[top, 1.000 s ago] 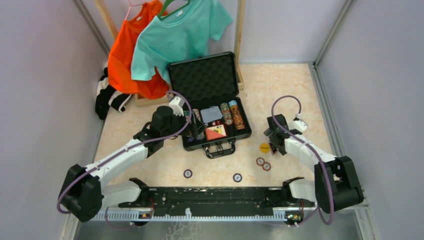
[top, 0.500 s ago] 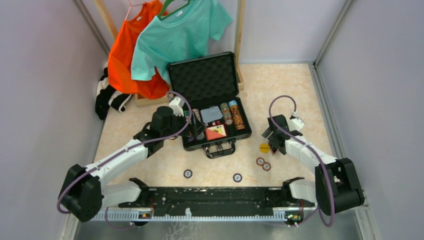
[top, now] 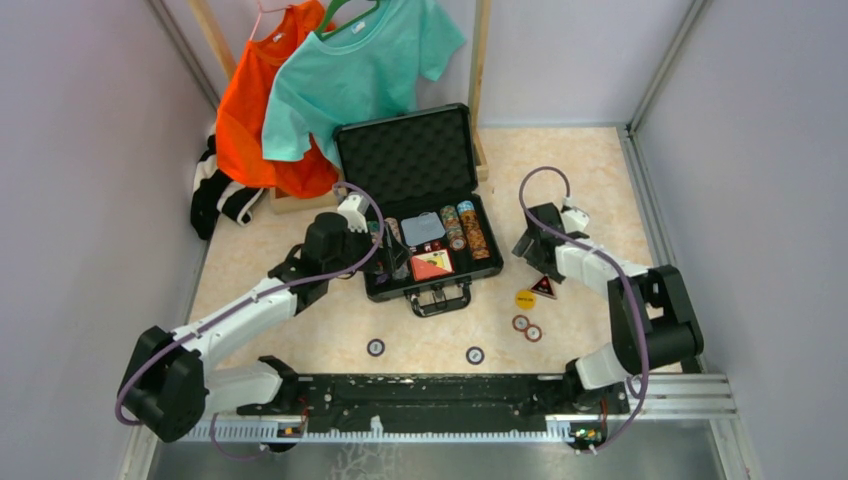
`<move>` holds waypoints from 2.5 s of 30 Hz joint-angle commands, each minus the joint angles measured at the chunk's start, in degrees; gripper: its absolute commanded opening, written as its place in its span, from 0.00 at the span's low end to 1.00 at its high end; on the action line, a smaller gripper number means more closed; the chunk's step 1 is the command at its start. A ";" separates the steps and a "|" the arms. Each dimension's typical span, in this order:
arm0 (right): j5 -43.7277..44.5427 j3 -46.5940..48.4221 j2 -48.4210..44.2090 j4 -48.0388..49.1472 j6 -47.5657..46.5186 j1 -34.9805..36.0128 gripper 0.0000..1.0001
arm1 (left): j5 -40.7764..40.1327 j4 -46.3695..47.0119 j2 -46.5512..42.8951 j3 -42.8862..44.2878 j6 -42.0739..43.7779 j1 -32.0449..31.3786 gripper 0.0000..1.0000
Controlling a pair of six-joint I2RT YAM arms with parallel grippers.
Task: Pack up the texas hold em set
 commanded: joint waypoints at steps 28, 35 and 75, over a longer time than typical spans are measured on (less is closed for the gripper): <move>-7.88 -7.84 -20.74 -6.57 -20.97 1.25 0.79 | 0.80 0.95 -0.54 -0.13 0.73 -0.28 0.99; -7.88 -6.04 -16.72 -6.85 -23.01 1.30 0.80 | 1.10 1.11 0.91 0.20 0.75 -0.27 0.99; -5.97 -4.89 -13.68 -7.18 -17.54 3.40 0.80 | 0.32 0.89 0.52 0.02 0.92 -0.20 0.99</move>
